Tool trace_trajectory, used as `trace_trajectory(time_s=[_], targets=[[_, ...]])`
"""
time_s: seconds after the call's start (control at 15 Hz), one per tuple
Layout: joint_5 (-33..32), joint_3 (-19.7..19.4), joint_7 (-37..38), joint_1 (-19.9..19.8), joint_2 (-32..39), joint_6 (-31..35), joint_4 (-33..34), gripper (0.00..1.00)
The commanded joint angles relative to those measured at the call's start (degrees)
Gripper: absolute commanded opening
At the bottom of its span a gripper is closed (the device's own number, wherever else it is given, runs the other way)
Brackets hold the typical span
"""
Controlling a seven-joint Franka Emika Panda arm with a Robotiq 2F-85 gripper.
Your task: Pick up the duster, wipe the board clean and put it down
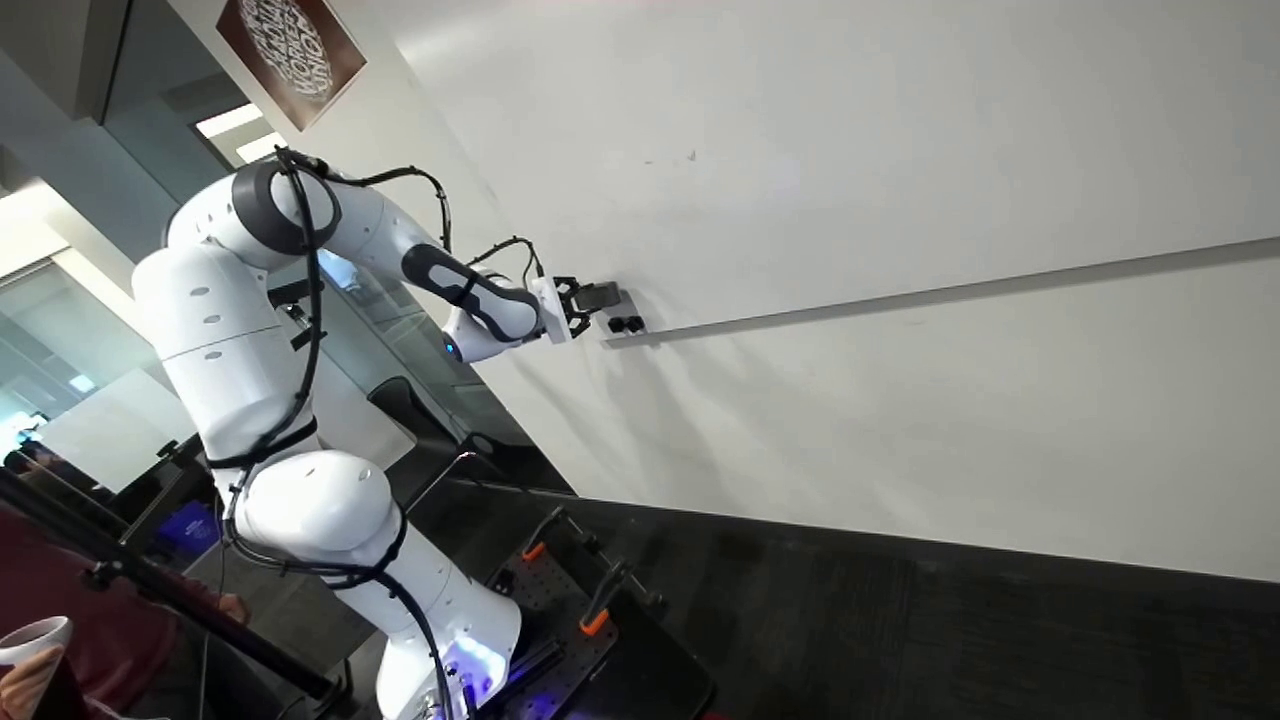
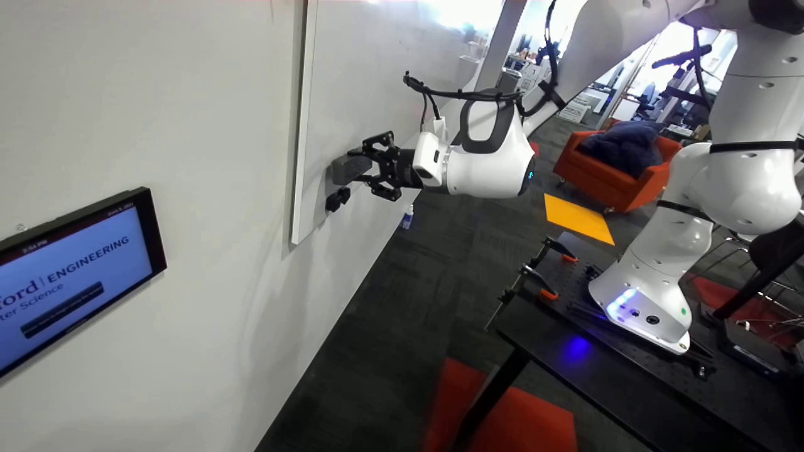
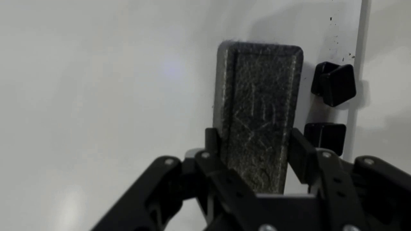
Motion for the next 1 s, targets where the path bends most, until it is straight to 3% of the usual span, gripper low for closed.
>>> trace_trajectory(time_s=[0.0, 0.4, 0.93], targets=[[-2.6, 4.8, 1.9, -4.2, 3.2, -5.1, -0.1, 0.31], [-3.9, 6.7, 1.1, -6.9, 7.4, -8.9, 0.6, 0.31], [-6.5, 7.7, 1.2, -8.2, 9.0, -9.2, 2.4, 0.31]])
